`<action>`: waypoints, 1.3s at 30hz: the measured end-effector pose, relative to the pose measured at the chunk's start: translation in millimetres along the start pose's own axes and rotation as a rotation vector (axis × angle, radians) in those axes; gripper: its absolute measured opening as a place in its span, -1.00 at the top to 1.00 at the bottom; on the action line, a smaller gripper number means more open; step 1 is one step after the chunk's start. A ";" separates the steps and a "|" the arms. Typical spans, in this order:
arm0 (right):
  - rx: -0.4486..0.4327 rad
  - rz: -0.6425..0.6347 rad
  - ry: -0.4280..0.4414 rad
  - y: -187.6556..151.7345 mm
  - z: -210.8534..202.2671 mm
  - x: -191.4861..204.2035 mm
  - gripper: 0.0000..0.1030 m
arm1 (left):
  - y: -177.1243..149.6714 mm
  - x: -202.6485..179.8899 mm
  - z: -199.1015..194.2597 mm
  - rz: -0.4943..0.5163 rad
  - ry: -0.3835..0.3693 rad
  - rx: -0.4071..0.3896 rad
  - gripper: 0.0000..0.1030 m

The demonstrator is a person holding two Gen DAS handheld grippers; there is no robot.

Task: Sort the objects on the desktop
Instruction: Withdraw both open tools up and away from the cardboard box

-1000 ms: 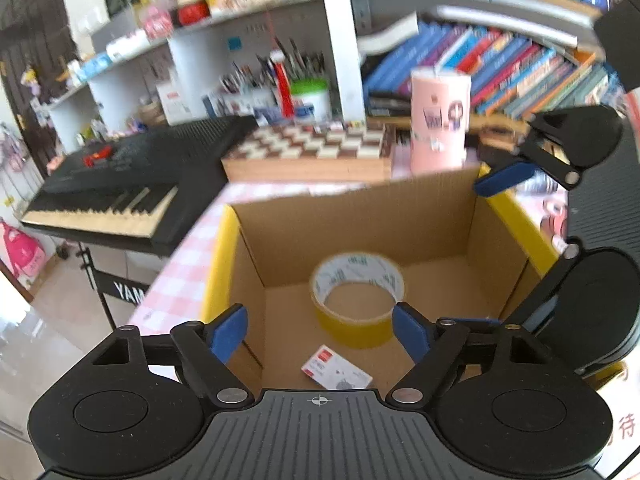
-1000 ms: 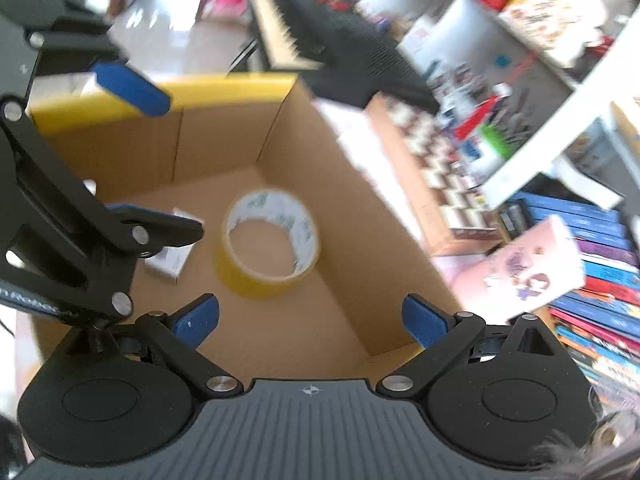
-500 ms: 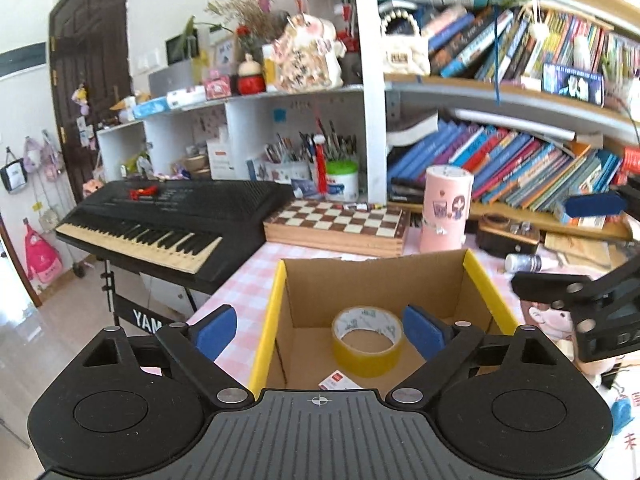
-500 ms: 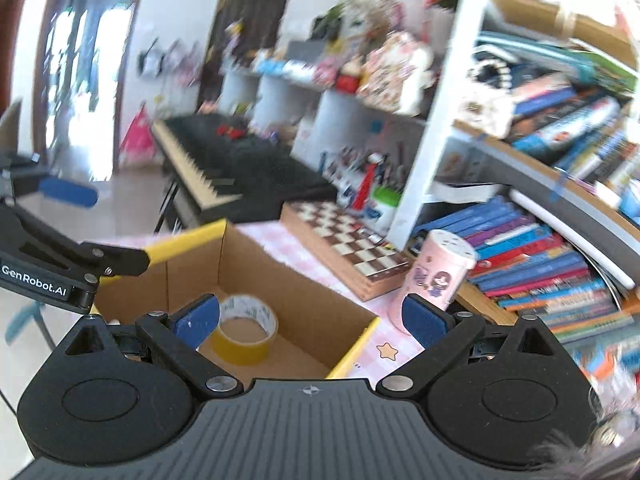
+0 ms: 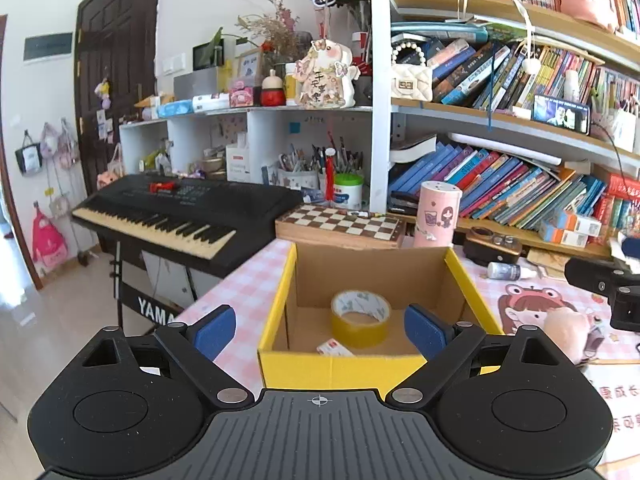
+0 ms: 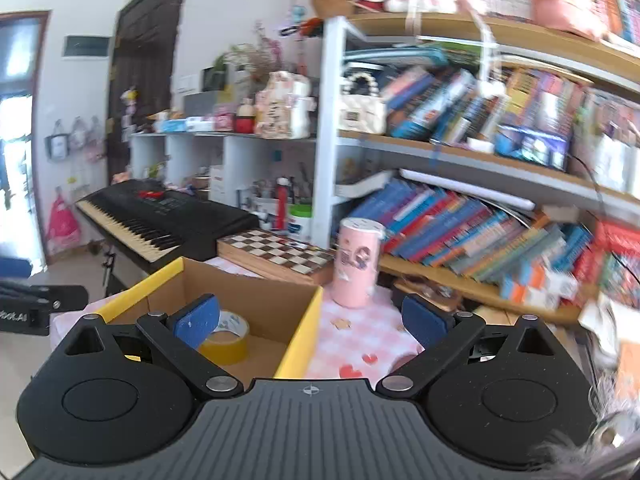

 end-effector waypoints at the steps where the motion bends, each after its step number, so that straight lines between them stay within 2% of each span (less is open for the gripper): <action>1: 0.006 0.016 -0.016 -3.7 -4.9 -0.4 -0.91 | -3.5 -0.6 -3.8 -0.004 -0.002 0.000 -0.81; 8: 0.052 0.071 -0.097 -30.0 -33.6 0.0 -0.91 | -28.6 0.7 -26.1 -0.023 0.003 0.021 -0.81; 12: 0.084 0.082 -0.112 -45.9 -47.1 4.9 -0.91 | -41.3 1.1 -35.1 -0.036 0.009 0.038 -0.81; 24: 0.253 0.090 -0.141 -94.3 -68.5 27.4 -0.90 | -80.2 -5.1 -53.4 -0.007 0.003 0.103 -0.81; 39: 0.340 0.098 -0.149 -113.9 -83.8 38.5 -0.90 | -105.1 -6.0 -62.2 -0.040 -0.060 0.191 -0.82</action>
Point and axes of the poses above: each gripper's, at about its wrist camera, not at the fingertips, and z roughly the way its jaws point, x to its left, y to its top, the point moved 3 cm from there along z, roughly the way its jaws point, and after that the axes turned 10 degrees about -y, right-handed, at the moved point
